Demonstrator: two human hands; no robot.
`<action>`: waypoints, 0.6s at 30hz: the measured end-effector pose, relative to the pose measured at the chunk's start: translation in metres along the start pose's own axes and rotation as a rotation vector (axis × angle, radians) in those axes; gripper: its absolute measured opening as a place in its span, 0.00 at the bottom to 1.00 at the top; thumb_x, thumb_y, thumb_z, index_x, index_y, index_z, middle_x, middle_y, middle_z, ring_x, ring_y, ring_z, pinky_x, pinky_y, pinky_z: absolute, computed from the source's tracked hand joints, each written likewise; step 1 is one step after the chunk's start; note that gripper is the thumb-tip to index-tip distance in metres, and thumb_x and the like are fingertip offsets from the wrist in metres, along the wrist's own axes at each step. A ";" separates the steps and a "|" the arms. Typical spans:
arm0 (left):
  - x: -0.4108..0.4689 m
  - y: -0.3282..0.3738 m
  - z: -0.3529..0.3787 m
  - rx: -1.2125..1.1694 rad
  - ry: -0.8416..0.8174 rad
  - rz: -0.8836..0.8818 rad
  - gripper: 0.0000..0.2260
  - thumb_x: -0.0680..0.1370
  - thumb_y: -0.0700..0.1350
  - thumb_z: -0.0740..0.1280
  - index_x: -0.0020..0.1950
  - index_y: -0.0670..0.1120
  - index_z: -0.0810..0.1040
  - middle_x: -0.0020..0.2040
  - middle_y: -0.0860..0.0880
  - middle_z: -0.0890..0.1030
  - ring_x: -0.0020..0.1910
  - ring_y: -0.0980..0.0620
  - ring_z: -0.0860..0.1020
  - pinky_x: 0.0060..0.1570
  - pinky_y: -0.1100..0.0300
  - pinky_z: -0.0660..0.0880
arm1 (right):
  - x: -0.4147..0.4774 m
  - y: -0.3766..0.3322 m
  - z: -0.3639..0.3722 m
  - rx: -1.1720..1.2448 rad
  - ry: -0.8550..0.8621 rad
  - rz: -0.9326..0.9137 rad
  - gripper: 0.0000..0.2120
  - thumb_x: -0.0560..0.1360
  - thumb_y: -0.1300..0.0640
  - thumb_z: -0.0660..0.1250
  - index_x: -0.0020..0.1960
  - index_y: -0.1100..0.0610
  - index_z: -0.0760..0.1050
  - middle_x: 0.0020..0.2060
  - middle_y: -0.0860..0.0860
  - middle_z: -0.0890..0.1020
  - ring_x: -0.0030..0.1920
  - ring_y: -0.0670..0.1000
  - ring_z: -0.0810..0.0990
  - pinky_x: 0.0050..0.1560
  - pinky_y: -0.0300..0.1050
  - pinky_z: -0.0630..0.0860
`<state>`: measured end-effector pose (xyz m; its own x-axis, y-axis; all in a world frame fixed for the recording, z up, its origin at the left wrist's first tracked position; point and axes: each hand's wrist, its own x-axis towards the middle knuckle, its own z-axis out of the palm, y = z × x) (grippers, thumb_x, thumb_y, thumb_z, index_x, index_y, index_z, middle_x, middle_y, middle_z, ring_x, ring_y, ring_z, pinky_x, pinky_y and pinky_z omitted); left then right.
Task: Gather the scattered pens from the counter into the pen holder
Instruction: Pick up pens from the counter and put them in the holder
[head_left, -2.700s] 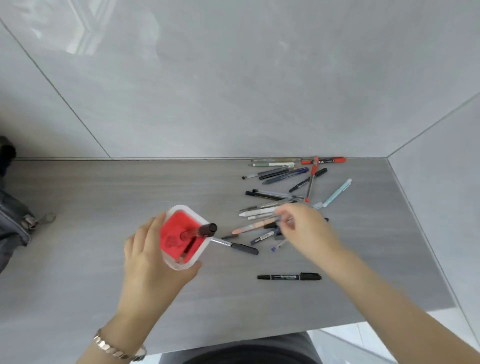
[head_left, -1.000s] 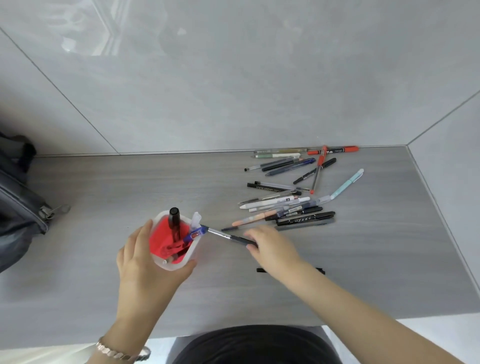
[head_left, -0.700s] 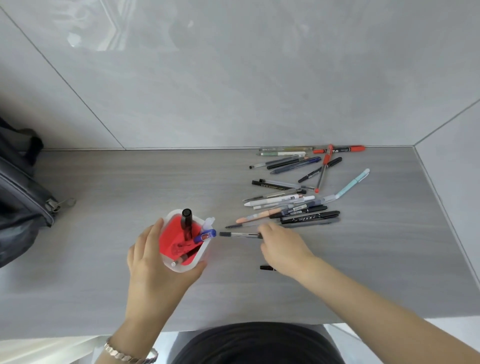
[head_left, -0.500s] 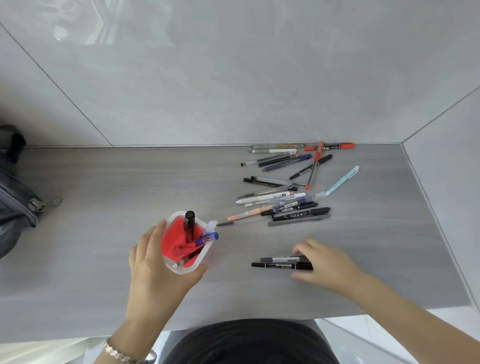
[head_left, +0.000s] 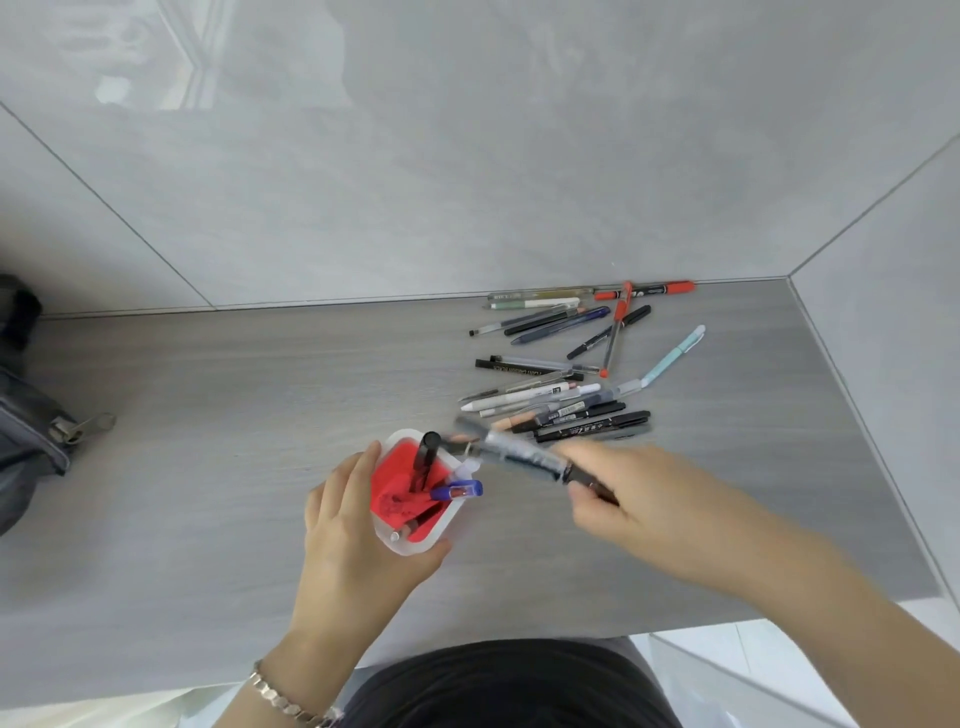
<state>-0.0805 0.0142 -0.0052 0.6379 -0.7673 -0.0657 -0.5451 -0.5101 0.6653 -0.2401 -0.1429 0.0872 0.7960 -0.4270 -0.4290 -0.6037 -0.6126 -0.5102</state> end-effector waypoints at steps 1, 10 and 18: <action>0.001 0.002 0.001 0.012 -0.003 0.020 0.44 0.57 0.45 0.80 0.69 0.44 0.65 0.63 0.48 0.71 0.62 0.47 0.67 0.59 0.58 0.62 | -0.002 -0.013 -0.003 -0.079 -0.039 -0.011 0.11 0.78 0.50 0.54 0.38 0.50 0.61 0.28 0.48 0.68 0.29 0.49 0.67 0.28 0.44 0.59; 0.004 0.016 0.015 0.019 -0.034 0.187 0.40 0.58 0.56 0.73 0.66 0.44 0.66 0.59 0.47 0.75 0.58 0.50 0.69 0.59 0.57 0.64 | 0.043 -0.046 0.034 -0.185 0.073 -0.019 0.31 0.79 0.47 0.55 0.75 0.56 0.44 0.63 0.58 0.72 0.57 0.61 0.76 0.48 0.50 0.71; 0.006 0.017 0.009 -0.123 -0.114 0.102 0.44 0.54 0.55 0.77 0.68 0.48 0.66 0.58 0.61 0.69 0.57 0.63 0.65 0.61 0.62 0.64 | 0.022 0.015 0.037 0.434 0.119 -0.020 0.46 0.61 0.46 0.77 0.67 0.33 0.49 0.63 0.36 0.62 0.60 0.32 0.65 0.63 0.32 0.61</action>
<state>-0.0913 -0.0029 -0.0010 0.5131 -0.8552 -0.0731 -0.5286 -0.3820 0.7580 -0.2328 -0.1367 0.0424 0.7919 -0.5070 -0.3405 -0.5310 -0.2962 -0.7939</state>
